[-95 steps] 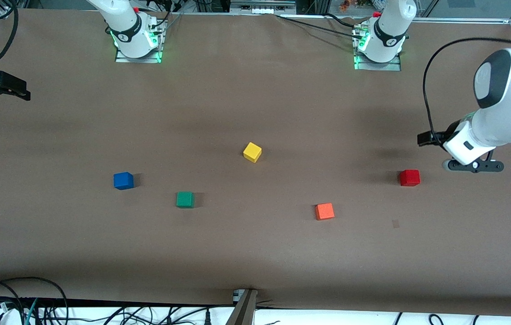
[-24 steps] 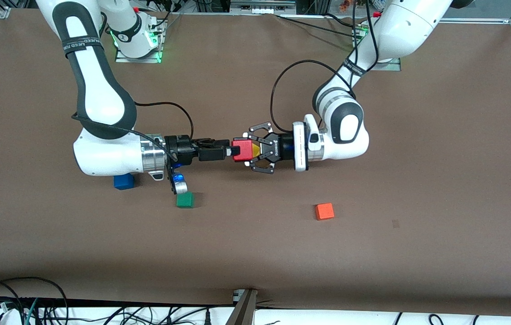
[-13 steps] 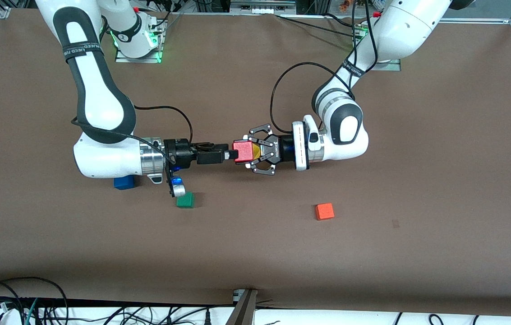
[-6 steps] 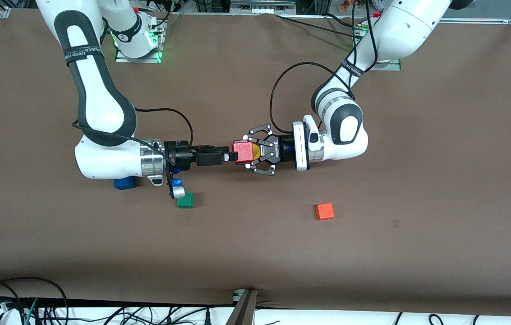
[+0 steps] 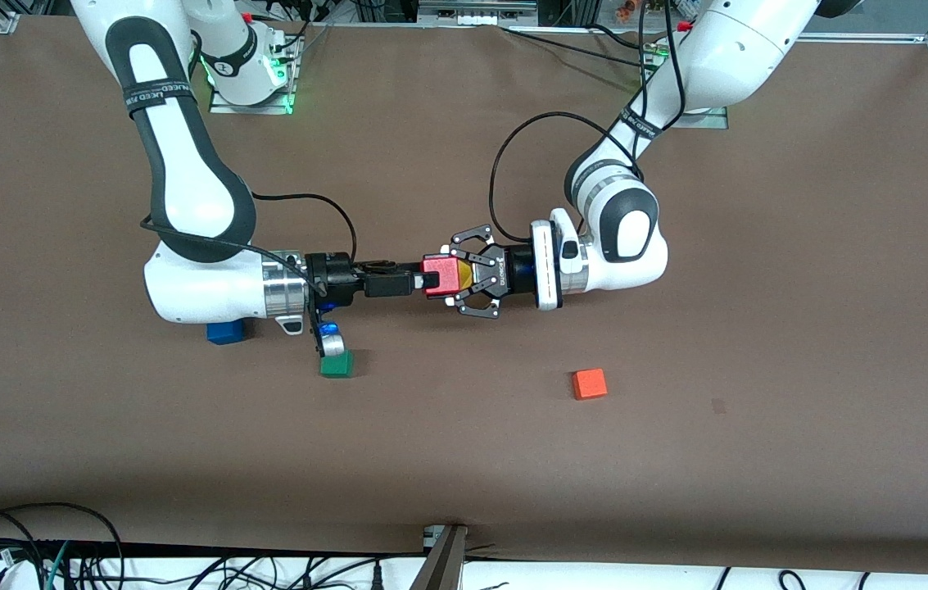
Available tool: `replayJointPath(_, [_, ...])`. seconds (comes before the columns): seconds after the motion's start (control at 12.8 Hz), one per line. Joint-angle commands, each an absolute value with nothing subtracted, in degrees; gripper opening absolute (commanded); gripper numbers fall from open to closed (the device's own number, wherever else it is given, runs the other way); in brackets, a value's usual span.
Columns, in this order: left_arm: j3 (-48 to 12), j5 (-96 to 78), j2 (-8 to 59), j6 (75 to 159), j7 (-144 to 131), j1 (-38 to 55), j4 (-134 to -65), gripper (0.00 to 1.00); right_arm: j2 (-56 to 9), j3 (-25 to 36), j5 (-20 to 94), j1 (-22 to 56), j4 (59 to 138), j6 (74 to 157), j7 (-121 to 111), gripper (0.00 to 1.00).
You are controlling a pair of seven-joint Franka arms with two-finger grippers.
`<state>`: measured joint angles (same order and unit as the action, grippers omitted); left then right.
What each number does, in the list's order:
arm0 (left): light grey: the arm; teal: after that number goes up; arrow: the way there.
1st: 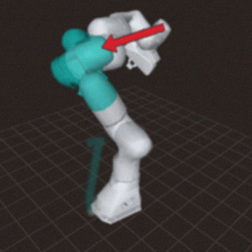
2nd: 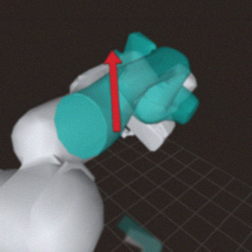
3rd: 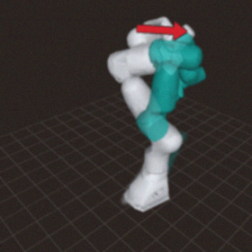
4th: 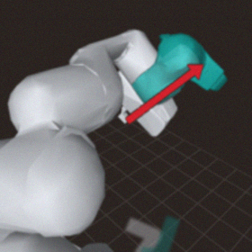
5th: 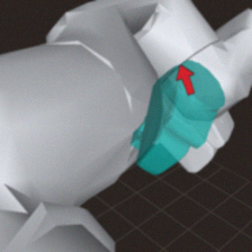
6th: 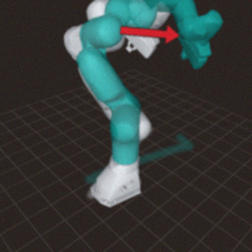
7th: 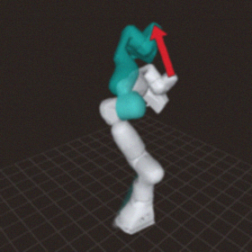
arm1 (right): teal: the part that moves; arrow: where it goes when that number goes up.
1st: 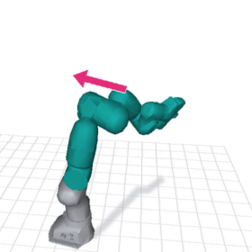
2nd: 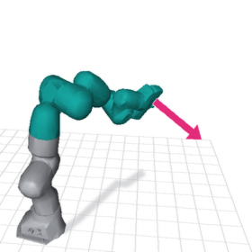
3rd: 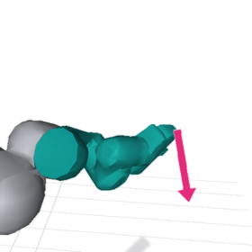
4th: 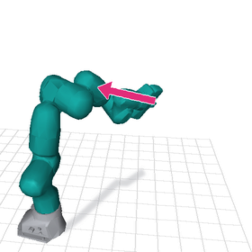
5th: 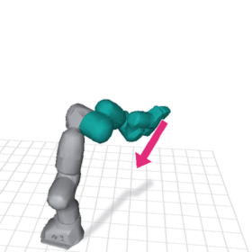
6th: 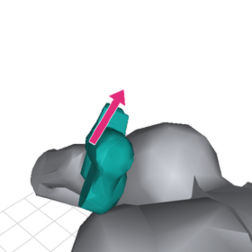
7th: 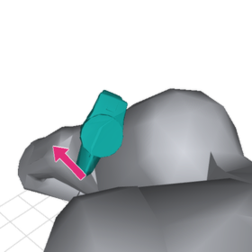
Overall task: Pass red block to right arm, stack on blue
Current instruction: 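Close the right gripper on the red cube held by the left gripper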
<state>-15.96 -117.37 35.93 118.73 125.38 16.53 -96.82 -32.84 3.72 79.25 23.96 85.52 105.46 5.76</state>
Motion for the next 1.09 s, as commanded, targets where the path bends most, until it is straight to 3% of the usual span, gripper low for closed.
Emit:
replayJointPath(0.0, [-16.08, -119.27, 36.74, 118.04, 127.09, 16.61, -95.62, 0.0, -32.87, 3.6, 80.77, 24.61, 85.69, 106.61, 3.96, 0.94])
replayJointPath(0.16, [-16.17, -119.27, 36.65, 118.04, 127.0, 16.7, -95.71, 0.0, -32.87, 3.6, 80.77, 24.7, 85.69, 106.7, 3.87, 0.72])
replayJointPath(0.23, [-16.26, -119.27, 36.56, 118.04, 126.91, 16.61, -95.8, 0.0, -32.87, 3.6, 80.68, 24.78, 85.69, 106.7, 3.87, 0.51])
replayJointPath(0.31, [-16.17, -119.27, 36.56, 118.04, 127.0, 16.61, -95.71, 0.1, -32.78, 3.6, 80.68, 24.79, 85.69, 106.61, 3.95, 0.4])
replayJointPath(0.39, [-16.26, -119.27, 36.56, 117.86, 127.26, 16.61, -95.97, 0.68, -32.78, 3.6, 80.68, 24.79, 85.69, 106.61, 3.87, 0.37])
replayJointPath(0.47, [-16.26, -119.35, 36.48, 116.73, 127.7, 16.35, -96.5, 1.0, -32.78, 3.6, 80.6, 24.79, 85.61, 106.61, 3.87, 0.36])
replayJointPath(1.01, [-16.08, -119.18, 35.16, 116.1, 126.83, 15.47, -97.74, 1.0, -32.7, 3.69, 80.16, 24.35, 85.43, 106.44, 3.87, 0.36])
